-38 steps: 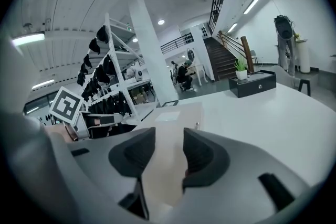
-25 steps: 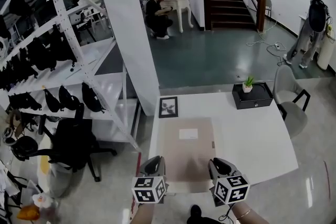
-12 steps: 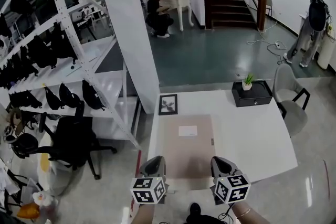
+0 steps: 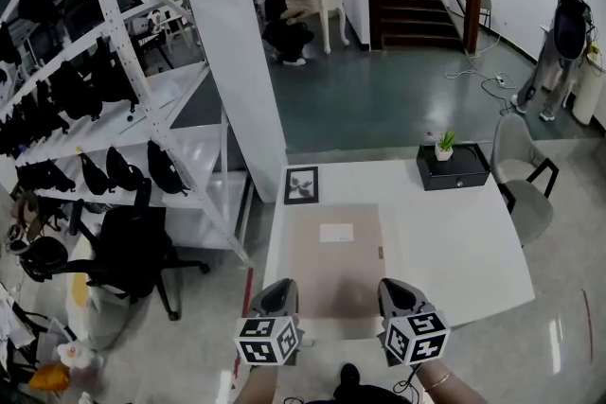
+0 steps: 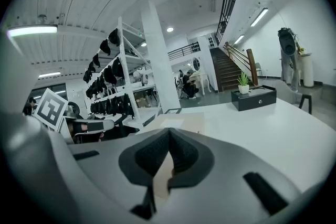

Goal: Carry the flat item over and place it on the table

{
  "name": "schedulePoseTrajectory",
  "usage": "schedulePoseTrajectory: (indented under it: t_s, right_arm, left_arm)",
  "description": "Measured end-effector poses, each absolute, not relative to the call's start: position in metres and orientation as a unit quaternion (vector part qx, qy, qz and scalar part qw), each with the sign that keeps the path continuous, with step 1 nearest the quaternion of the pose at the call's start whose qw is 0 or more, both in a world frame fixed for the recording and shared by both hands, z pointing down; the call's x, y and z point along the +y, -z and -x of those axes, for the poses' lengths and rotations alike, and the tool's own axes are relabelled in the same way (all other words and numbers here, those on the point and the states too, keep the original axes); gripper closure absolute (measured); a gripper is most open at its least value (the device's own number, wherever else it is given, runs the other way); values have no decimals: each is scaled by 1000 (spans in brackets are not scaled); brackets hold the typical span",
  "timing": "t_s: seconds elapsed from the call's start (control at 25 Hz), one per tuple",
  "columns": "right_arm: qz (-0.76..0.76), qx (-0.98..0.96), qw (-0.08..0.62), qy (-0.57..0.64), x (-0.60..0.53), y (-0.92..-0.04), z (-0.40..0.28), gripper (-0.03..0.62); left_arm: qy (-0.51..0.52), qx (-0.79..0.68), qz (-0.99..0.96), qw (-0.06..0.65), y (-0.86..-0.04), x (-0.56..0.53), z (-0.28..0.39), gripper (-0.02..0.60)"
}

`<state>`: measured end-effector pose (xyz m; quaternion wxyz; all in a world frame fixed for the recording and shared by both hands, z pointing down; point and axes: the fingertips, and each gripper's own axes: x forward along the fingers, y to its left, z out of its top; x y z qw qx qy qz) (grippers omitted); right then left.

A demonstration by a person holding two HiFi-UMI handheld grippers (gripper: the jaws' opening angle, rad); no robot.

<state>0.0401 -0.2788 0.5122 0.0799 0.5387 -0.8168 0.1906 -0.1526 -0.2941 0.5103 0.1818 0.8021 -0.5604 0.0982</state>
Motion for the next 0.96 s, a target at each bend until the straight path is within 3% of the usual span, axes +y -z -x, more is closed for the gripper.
schedulePoseTrajectory:
  t_s: [0.96]
  right_arm:
    - [-546,-812,93,-184,-281,-517,-44,594]
  left_arm:
    - [-91,-573,-790,198,-516,-298,160,551]
